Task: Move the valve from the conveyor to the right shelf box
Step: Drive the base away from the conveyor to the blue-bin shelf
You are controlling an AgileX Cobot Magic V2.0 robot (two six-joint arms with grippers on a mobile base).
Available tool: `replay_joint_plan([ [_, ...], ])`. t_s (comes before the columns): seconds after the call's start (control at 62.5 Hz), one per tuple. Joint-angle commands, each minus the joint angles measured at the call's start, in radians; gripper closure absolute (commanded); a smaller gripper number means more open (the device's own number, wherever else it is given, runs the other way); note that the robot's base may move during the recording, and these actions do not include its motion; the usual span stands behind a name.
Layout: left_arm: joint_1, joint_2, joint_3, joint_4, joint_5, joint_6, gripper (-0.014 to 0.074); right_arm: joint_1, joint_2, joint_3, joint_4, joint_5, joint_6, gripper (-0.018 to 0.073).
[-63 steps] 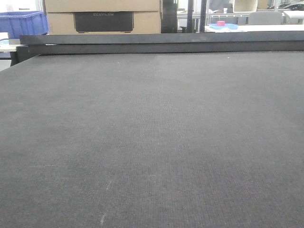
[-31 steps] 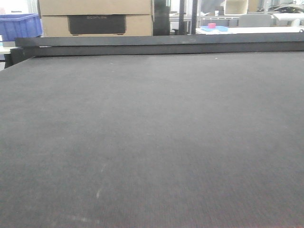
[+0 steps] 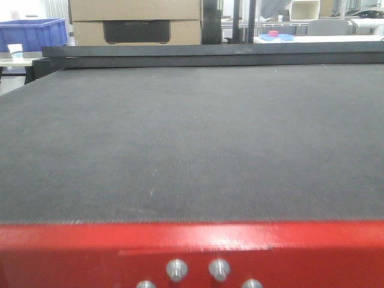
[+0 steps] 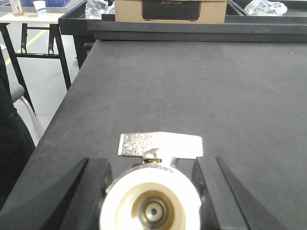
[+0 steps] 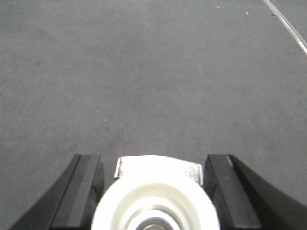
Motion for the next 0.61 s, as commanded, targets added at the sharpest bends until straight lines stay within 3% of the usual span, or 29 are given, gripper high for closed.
replay_joint_plan([
  [0.0, 0.002, -0.010, -0.007, -0.005, -0.052, 0.000, 0.0707, 0.001, -0.007, -0.009, -0.005, -0.079, -0.006, 0.0721],
  [0.592, 0.002, -0.015, -0.007, -0.005, -0.054, 0.000, 0.0707, 0.001, -0.007, -0.009, -0.005, -0.091, -0.006, 0.0721],
])
